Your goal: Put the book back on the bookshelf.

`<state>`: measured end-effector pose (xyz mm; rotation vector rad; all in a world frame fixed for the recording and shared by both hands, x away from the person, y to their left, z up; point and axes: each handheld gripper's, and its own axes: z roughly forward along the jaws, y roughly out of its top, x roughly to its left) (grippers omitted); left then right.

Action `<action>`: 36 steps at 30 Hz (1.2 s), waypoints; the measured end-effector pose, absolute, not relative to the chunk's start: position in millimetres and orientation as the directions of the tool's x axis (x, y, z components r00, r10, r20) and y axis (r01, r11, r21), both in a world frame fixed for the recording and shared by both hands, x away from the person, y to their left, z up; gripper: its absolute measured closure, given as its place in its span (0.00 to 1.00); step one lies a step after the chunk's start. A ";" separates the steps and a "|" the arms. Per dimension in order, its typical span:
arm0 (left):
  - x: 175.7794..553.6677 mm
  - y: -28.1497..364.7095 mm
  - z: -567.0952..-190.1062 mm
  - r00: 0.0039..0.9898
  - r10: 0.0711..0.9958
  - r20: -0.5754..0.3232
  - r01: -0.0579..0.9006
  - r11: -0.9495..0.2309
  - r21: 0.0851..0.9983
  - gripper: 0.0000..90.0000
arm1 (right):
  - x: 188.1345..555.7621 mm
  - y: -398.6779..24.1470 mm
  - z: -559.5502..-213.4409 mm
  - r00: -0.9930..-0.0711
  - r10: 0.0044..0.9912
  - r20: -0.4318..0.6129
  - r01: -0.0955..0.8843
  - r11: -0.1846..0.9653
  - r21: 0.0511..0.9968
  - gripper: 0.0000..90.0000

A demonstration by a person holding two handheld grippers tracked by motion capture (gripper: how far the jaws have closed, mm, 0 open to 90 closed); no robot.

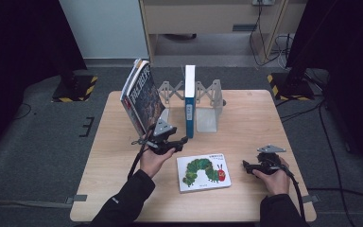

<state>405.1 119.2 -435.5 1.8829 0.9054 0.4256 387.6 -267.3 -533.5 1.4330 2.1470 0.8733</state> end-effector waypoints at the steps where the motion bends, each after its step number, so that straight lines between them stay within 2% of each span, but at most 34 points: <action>1: 399.5 123.7 -441.2 0.666 0.740 -0.091 0.420 -0.271 0.866 0.42 | 387.1 -266.8 -532.5 -0.387 0.922 0.001 0.667 0.279 0.690 0.19; 13: 374.3 143.4 -471.2 0.659 0.747 -0.087 0.469 -0.318 0.824 0.36 | 374.4 -253.3 -515.8 -0.422 0.905 0.055 0.636 0.252 0.729 0.24; 25: 376.7 138.9 -506.6 0.656 0.749 -0.094 0.542 -0.380 0.750 0.31 | 367.3 -222.8 -508.2 -0.494 0.857 0.146 0.628 0.236 0.741 0.29; 33: 381.6 132.3 -520.5 0.651 0.748 -0.132 0.578 -0.375 0.725 0.29 | 369.4 -208.2 -511.8 -0.515 0.835 0.197 0.656 0.236 0.717 0.30; 36: 382.4 129.8 -527.4 0.635 0.750 -0.183 0.603 -0.333 0.725 0.28 | 369.2 -202.4 -515.1 -0.524 0.826 0.206 0.668 0.249 0.702 0.30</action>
